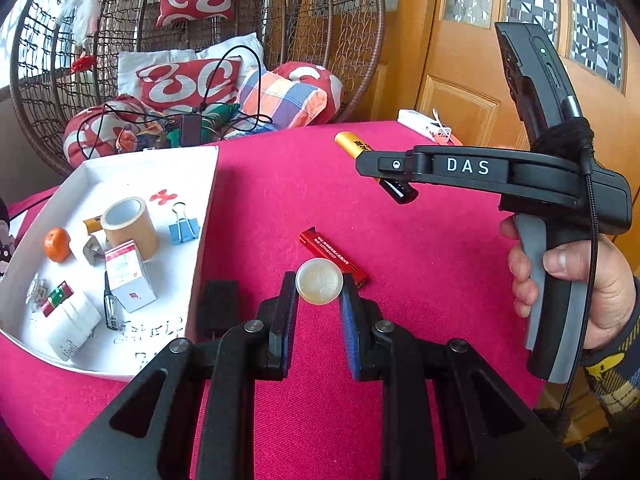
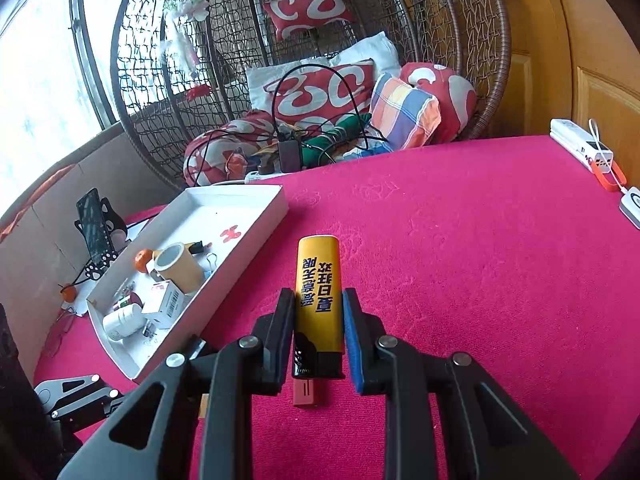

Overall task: Organize rigid objects
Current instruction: 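Carry the dropper bottle and lighter into the tray and open both tools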

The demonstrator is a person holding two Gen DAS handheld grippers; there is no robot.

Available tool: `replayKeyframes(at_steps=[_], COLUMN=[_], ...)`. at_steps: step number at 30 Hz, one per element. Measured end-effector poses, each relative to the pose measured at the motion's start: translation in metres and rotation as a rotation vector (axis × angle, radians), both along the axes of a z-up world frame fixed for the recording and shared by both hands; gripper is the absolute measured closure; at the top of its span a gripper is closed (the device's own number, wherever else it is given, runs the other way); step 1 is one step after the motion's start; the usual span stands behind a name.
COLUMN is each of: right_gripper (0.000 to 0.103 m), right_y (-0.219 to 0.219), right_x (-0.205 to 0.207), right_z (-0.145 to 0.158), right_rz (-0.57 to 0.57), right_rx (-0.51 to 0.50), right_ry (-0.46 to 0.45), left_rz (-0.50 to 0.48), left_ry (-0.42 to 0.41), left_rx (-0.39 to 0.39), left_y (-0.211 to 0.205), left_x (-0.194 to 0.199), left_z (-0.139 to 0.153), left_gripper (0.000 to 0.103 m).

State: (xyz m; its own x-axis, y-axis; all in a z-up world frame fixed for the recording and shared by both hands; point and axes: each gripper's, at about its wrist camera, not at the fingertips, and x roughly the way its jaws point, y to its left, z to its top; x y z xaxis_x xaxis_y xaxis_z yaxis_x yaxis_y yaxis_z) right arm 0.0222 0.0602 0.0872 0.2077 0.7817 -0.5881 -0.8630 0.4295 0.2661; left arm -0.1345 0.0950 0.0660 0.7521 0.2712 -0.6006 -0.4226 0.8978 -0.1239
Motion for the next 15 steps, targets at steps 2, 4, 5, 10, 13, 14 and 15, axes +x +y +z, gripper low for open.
replayKeyframes(at_steps=[2, 4, 5, 10, 13, 14, 15], right_gripper=[0.080, 0.080, 0.080, 0.080, 0.080, 0.080, 0.080], right_y=[0.001, 0.002, 0.003, 0.010, 0.017, 0.021, 0.024], right_x=[-0.005, -0.011, -0.014, -0.022, -0.028, -0.030, -0.031], right_z=[0.008, 0.015, 0.018, 0.024, 0.027, 0.028, 0.029], right_rz=[0.017, 0.030, 0.040, 0.070, 0.092, 0.102, 0.112], right_rx=[0.022, 0.039, 0.044, 0.059, 0.057, 0.054, 0.053], right_ry=[-0.002, -0.009, -0.011, -0.006, -0.014, -0.012, -0.007], left_rz=[0.021, 0.045, 0.058, 0.133, 0.180, 0.194, 0.208], left_ry=[-0.024, -0.047, -0.057, -0.090, -0.107, -0.112, -0.113], left_rx=[0.001, 0.004, 0.004, -0.002, -0.013, -0.012, -0.011], left_y=[0.006, 0.012, 0.015, 0.037, 0.051, 0.054, 0.057], left_x=[-0.006, -0.014, -0.018, -0.039, -0.051, -0.055, -0.059], left_z=[0.008, 0.015, 0.018, 0.027, 0.029, 0.030, 0.030], left_gripper=[0.083, 0.083, 0.083, 0.083, 0.083, 0.083, 0.083])
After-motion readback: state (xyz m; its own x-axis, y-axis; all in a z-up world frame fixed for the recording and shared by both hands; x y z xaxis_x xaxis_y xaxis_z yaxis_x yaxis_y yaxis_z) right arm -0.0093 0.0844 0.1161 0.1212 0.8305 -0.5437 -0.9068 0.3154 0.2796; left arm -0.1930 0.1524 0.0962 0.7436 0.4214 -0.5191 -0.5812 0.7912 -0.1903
